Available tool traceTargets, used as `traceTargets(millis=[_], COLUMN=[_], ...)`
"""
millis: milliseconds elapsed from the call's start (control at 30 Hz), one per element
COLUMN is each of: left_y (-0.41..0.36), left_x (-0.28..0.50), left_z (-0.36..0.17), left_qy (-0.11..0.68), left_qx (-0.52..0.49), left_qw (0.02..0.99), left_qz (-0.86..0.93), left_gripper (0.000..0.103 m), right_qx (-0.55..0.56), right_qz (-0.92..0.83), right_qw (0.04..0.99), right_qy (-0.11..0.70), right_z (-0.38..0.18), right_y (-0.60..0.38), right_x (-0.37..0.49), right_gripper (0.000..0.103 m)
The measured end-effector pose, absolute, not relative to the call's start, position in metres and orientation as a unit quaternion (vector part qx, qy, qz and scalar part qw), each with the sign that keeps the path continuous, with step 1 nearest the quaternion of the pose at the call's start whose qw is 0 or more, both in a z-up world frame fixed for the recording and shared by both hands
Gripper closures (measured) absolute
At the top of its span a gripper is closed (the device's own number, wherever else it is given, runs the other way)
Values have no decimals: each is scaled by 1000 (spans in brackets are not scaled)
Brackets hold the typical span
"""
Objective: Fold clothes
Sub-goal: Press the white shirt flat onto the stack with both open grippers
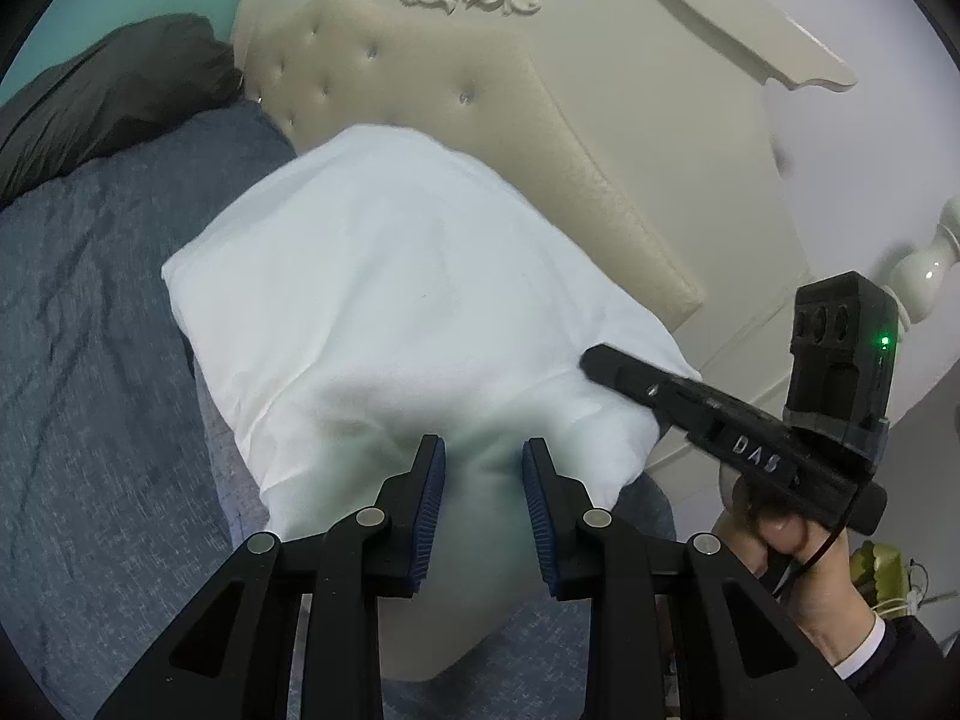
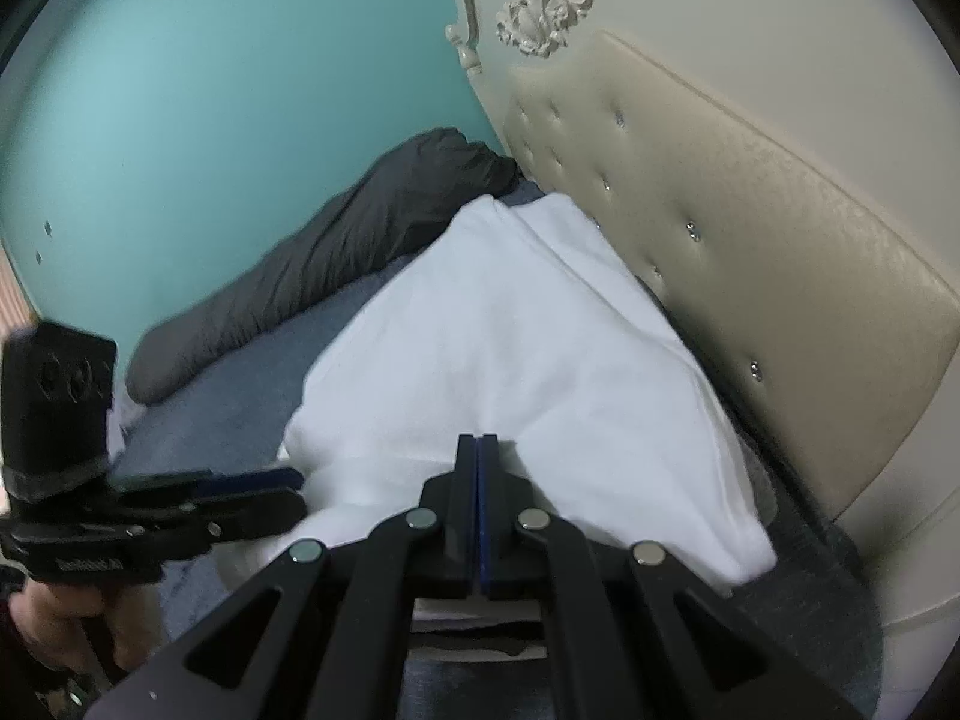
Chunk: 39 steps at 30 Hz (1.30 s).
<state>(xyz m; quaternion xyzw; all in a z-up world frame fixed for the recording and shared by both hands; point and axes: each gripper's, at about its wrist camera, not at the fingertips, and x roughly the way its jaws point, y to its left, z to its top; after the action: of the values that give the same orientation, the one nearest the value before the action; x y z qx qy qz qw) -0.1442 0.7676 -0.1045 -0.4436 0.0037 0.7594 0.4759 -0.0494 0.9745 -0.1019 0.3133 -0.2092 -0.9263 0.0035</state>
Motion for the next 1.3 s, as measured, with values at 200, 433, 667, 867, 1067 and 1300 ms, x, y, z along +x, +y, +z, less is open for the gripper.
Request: traceTargets(millis=[200,433,667,867,1067,1300], left_y=[739,729,731,708,696,707], left_x=[-162,-189,-203,-225,-252,-270], left_z=[-89,-106,-139,-135,-142,-151], left_qy=[-19,-23,-29,-90,-129,-142], left_qx=[-431,-444,-468,-462,-473,-490], left_qw=[456,422,418,405,385,376], left_qz=[779,790,778,784,782,774], left_gripper=[73,73,71,72,68,56], right_qx=[280,295,297,296,294,294], right_qz=[-937,-930,-925,-925,-926,-927], right_qw=[-37,-59,-61,-60,-56,-52], right_qy=[-204,-209,-230,-228,-228,-228], right_z=[-78,-91,-113,-115,-116,-117], right_y=[993,1004,1014,1016,1018,1018], right_x=[-31,-28,-27,-25,-27,-25], right_gripper=[103,103,103,103,103,103])
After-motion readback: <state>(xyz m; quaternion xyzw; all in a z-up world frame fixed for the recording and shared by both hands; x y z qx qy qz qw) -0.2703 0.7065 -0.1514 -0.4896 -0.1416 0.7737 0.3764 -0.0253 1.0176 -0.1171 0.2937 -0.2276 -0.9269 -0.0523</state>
